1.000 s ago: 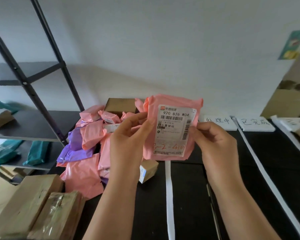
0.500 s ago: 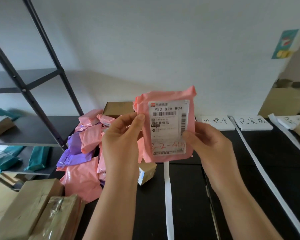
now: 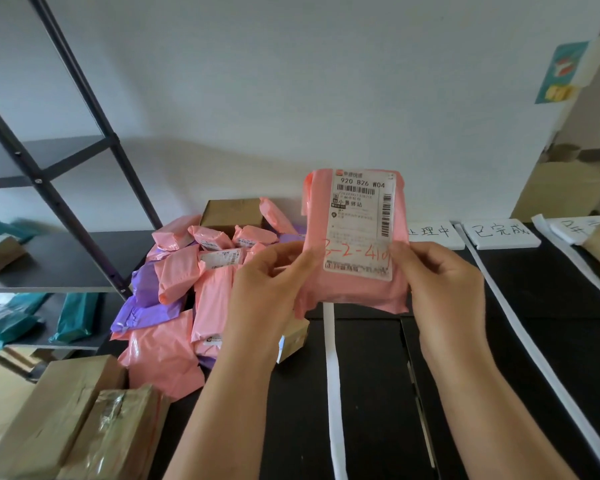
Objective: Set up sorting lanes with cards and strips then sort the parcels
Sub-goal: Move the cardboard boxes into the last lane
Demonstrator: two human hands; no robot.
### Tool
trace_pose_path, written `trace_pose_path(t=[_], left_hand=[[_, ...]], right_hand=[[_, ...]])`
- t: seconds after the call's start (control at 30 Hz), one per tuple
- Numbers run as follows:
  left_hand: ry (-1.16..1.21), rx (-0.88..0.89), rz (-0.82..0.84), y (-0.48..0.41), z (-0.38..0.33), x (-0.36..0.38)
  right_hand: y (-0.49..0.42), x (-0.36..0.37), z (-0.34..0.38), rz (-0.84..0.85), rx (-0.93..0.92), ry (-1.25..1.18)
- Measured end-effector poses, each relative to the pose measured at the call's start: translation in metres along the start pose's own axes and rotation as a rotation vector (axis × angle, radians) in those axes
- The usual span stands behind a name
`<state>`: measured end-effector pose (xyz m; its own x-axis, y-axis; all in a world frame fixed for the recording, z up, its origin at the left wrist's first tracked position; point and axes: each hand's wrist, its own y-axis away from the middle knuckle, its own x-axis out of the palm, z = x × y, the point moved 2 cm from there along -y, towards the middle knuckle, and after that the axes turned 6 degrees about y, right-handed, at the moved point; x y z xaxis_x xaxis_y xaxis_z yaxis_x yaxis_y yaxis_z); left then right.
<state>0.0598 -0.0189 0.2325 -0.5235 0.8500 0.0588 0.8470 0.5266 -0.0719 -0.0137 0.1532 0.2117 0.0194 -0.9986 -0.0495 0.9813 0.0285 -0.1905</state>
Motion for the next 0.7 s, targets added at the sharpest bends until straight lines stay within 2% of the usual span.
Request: trace_pose_path(t=[0.23, 0.47, 0.7], left_hand=[[-0.128, -0.055, -0.055, -0.001, 0.009, 0.005], [0.04, -0.173, -0.128, 0.001, 0.012, 0.006], [0.088, -0.216, -0.127, 0.004, 0.013, 0.005]], right_hand=[[-0.005, -0.006, -0.002, -0.013, 0.065, -0.014], [-0.008, -0.007, -0.011, 0.065, 0.232, -0.077], [-0.006, -0.009, -0.012, 0.098, 0.24, -0.037]])
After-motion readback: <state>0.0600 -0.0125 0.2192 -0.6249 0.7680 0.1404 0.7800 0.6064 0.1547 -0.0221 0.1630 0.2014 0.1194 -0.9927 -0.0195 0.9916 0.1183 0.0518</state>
